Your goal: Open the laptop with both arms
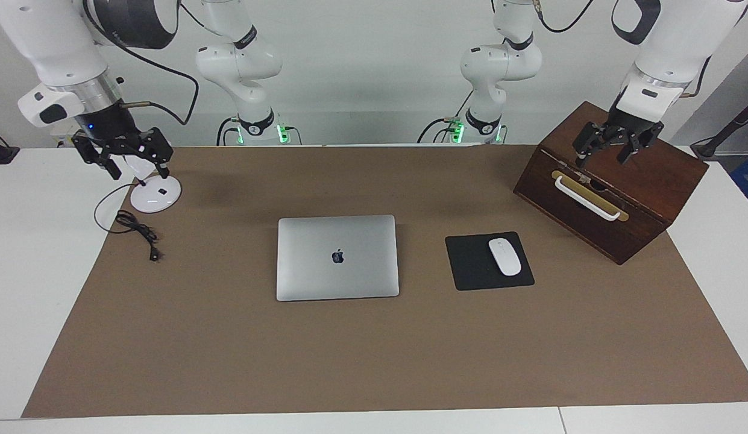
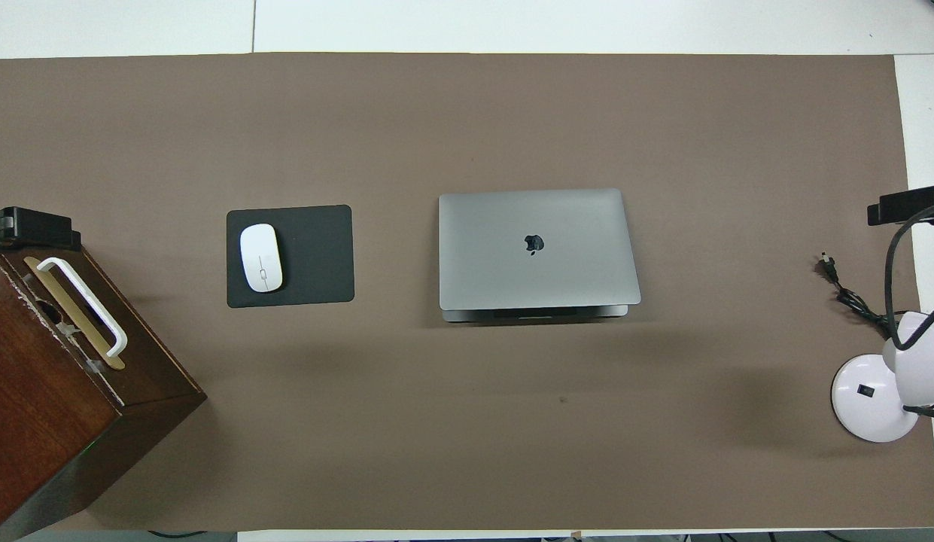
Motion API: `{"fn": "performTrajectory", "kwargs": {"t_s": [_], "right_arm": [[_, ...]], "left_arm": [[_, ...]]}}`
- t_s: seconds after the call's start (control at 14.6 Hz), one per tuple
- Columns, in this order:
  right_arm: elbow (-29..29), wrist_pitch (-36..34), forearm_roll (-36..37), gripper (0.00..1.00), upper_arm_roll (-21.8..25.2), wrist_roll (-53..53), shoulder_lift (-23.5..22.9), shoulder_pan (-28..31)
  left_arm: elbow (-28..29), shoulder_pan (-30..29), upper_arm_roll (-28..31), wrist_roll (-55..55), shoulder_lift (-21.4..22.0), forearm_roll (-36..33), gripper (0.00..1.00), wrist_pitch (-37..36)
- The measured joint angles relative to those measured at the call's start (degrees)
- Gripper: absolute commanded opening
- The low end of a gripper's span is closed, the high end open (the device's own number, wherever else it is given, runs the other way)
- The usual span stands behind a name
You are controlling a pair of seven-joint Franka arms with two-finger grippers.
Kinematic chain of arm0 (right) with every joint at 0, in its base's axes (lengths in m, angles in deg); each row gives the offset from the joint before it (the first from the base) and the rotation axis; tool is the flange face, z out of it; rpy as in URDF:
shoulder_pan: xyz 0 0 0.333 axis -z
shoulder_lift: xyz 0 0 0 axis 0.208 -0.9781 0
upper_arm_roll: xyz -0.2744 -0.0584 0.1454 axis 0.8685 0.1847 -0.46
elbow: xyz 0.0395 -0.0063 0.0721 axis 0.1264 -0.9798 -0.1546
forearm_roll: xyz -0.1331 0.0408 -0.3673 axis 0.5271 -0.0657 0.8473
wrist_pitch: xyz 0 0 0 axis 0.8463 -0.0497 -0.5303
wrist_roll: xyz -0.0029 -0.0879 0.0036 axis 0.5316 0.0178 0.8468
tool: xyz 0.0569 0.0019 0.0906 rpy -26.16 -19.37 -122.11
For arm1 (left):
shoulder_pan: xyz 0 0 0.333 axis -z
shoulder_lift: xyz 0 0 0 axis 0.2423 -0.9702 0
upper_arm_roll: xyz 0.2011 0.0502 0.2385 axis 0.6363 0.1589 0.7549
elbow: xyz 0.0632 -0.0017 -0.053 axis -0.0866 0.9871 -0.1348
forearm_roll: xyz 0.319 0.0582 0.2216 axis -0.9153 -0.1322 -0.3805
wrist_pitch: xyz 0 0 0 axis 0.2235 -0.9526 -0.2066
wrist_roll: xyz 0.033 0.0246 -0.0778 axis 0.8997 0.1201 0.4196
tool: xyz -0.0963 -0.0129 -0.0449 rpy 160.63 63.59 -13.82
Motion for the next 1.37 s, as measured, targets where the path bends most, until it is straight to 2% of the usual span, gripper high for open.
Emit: {"fn": "performTrajectory", "kwargs": {"t_s": [0.96,1.37], "right_arm": [[-0.10,0.13,0.00,1.00,-0.16,0.31,0.00,-0.05],[-0.76,2.68,0.00,1.00,-0.16,0.36,-0.18,-0.05]], "left_arm": [[-0.08,0.02,-0.06,0.00,0.06,0.00,1.00,0.05],[-0.08,0.03,-0.13,0.00,0.18,0.00,1.00,0.04]]}}
